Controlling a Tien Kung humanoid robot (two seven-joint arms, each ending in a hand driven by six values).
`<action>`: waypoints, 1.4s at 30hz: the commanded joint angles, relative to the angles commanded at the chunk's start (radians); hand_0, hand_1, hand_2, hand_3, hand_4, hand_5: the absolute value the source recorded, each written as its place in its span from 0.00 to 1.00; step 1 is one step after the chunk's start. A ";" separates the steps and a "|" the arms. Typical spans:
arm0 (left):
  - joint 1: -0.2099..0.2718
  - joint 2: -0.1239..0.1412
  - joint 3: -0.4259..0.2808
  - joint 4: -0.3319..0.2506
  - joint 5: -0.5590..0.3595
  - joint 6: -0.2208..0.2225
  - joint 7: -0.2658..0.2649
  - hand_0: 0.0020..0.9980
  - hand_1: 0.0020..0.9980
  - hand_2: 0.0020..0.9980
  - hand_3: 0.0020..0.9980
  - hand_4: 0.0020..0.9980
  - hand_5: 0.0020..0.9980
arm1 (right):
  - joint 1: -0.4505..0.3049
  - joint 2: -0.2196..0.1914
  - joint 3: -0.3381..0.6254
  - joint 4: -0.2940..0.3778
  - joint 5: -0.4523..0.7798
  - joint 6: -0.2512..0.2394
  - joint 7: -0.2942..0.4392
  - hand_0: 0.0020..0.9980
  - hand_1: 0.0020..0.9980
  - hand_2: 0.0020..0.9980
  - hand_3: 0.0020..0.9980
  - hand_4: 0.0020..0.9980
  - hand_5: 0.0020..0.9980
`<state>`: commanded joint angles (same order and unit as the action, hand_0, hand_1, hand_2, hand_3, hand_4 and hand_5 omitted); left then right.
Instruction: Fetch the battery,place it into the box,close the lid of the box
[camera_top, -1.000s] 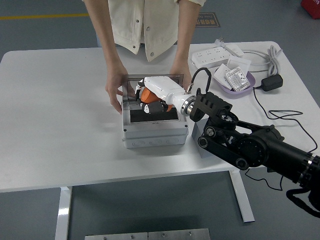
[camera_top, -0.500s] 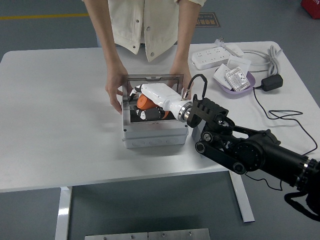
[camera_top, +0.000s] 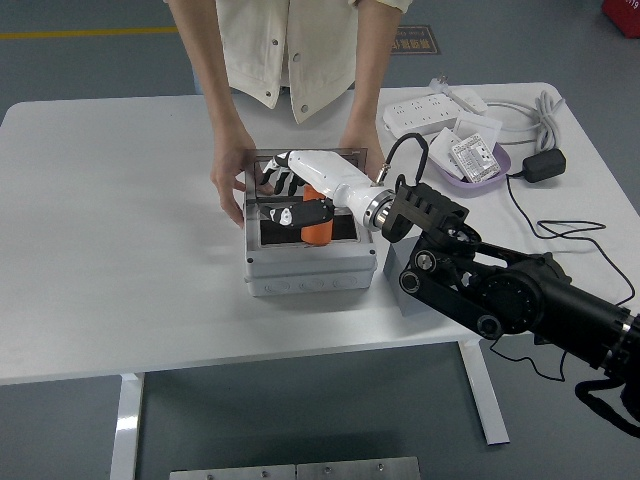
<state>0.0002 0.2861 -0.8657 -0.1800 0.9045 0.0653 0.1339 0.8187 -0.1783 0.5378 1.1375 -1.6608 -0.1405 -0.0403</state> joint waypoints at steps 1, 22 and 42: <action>0.000 0.000 0.000 0.000 0.000 0.000 0.000 0.62 0.74 0.57 0.53 0.22 0.04 | 0.000 -0.006 0.014 0.011 0.002 0.004 -0.003 0.61 0.53 0.54 0.67 0.80 0.47; 0.007 -0.002 0.004 0.000 -0.001 -0.001 0.002 0.62 0.74 0.57 0.52 0.20 0.02 | -0.009 -0.059 0.193 0.148 -0.009 0.047 -0.048 0.62 0.51 0.53 0.66 0.81 0.50; -0.001 -0.001 -0.010 0.000 0.019 -0.005 0.006 0.62 0.74 0.57 0.52 0.19 0.00 | 0.017 -0.031 0.173 0.022 0.033 0.041 -0.033 0.65 0.54 0.54 0.67 0.86 0.64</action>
<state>-0.0012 0.2853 -0.8753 -0.1800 0.9236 0.0603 0.1397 0.8360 -0.2093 0.7110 1.1591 -1.6278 -0.0998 -0.0734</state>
